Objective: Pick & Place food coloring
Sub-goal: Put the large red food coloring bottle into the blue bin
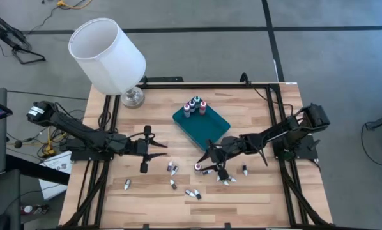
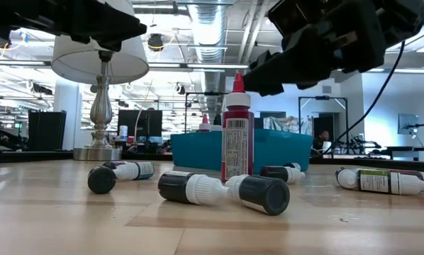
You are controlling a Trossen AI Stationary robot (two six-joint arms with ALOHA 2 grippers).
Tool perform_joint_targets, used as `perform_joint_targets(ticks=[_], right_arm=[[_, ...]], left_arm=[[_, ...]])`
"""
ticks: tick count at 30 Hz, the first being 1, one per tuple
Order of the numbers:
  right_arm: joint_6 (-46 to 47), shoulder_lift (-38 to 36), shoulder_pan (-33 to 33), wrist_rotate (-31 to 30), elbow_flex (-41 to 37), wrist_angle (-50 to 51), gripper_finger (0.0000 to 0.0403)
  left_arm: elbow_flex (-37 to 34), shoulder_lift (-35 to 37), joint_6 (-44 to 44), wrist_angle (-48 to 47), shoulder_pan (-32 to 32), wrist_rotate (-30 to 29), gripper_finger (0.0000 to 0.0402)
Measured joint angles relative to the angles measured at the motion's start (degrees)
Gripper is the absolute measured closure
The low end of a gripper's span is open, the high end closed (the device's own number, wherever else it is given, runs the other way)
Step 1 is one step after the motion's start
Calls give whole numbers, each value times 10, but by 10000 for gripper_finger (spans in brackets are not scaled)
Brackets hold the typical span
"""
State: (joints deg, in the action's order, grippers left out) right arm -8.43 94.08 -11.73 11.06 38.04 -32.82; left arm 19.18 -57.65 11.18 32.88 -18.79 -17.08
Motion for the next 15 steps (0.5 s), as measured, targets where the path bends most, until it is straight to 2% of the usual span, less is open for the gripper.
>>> perform_joint_targets(ticks=[15], right_arm=[[9, 0, 6, -5, 0, -11, 243]], left_arm=[[0, 0, -1, 0, 0, -3, 287]])
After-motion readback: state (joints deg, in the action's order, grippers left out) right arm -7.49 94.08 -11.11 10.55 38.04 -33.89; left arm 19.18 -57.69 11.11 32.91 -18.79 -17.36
